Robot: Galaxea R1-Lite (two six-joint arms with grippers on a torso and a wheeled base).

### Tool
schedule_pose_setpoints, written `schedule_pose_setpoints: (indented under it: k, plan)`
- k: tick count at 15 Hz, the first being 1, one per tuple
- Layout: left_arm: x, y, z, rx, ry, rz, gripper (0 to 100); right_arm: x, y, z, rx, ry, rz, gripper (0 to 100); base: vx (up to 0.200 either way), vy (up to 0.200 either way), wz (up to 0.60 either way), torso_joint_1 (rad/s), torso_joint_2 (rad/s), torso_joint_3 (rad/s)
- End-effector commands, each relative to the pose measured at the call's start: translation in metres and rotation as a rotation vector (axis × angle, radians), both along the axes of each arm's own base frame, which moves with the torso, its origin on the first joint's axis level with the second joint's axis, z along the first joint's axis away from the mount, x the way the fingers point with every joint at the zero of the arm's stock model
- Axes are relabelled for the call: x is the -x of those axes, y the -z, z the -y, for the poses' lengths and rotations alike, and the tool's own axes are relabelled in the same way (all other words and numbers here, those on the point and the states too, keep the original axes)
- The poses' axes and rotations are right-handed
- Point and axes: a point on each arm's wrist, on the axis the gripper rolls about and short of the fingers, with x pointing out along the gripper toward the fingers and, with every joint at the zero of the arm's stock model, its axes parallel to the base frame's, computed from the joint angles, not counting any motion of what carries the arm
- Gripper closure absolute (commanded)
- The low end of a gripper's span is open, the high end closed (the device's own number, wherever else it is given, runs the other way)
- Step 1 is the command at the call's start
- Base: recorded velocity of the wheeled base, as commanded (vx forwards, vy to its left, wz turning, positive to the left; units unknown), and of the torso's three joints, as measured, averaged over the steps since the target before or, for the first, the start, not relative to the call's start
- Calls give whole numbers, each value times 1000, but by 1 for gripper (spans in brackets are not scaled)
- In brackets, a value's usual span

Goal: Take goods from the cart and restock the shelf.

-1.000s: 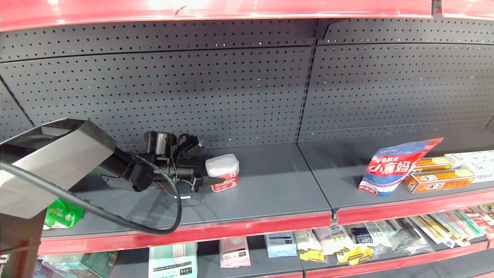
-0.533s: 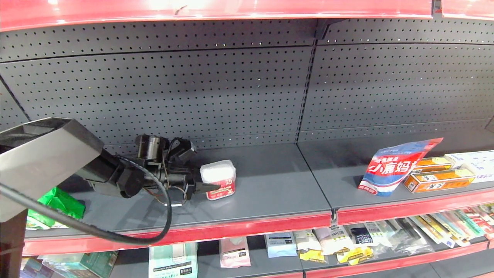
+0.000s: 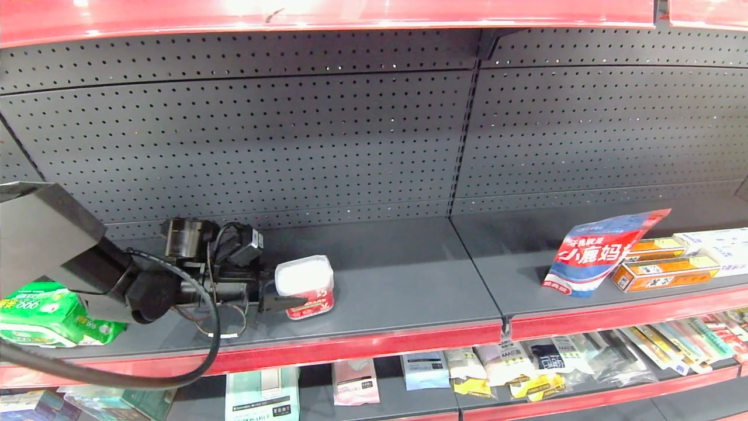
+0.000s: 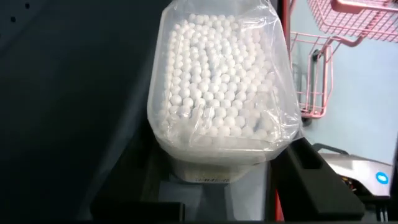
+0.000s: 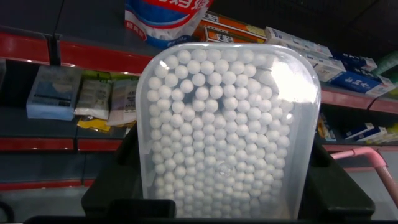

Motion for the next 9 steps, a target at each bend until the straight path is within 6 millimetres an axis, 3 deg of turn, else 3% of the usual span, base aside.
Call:
schedule_pose_setpoints:
  k: [1,9]
  plan:
    - [3,1,-3,9,9,-3,100,0,0,0,2,0,-4,100,0,0,0,0,0,0]
    - [1,15,-3,0,45,24,100,0,-2,0,15,-3,1,100,0,0,0,0,0,0]
